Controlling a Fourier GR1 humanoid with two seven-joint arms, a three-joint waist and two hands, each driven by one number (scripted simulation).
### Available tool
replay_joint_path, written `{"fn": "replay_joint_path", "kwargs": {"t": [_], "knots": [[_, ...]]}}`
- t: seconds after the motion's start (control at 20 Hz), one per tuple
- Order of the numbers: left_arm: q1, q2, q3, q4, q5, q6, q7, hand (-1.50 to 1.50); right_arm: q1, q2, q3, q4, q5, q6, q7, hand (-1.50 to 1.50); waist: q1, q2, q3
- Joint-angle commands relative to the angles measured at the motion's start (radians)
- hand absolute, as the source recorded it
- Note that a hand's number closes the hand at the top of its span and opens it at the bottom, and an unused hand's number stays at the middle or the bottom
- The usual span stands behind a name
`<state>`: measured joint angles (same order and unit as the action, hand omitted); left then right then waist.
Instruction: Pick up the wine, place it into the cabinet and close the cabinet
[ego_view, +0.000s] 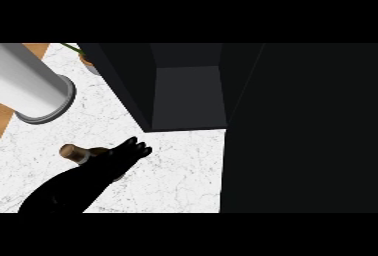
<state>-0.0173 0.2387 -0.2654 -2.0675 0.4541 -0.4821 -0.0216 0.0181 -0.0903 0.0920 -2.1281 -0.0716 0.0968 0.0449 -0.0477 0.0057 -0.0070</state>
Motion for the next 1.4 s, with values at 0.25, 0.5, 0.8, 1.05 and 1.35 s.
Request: {"fn": "replay_joint_path", "kwargs": {"t": [0.25, 0.5, 0.8, 1.05, 1.35], "knots": [[0.153, 0.369, 0.034, -0.023, 0.548, -0.413, 0.035, -1.5, 0.042, -0.031, 0.036, -0.203, -0.115, 0.026, 0.21, -1.5, 0.039, -0.009, 0.005], [0.222, 0.633, 0.203, -0.041, 0.82, -0.537, 0.007, -1.5, 0.045, -0.049, 0.009, -0.271, -0.145, 0.007, 0.283, -1.5, 0.054, -0.007, 0.007], [0.356, 0.74, 0.335, -0.07, 0.954, -0.631, 0.008, -1.5, -0.009, -0.031, 0.035, -0.341, -0.113, -0.066, 0.411, -1.5, 0.061, -0.008, 0.006], [0.407, 0.783, 0.418, -0.099, 1.055, -0.603, 0.034, -1.5, 0.002, -0.058, -0.017, -0.35, -0.159, -0.031, 0.406, -1.5, 0.057, -0.009, 0.007], [0.483, 0.731, 0.444, -0.167, 1.083, -0.557, 0.091, -1.5, -0.017, -0.051, 0.017, -0.371, -0.122, -0.046, 0.448, -1.5, 0.06, -0.009, 0.007]]}}
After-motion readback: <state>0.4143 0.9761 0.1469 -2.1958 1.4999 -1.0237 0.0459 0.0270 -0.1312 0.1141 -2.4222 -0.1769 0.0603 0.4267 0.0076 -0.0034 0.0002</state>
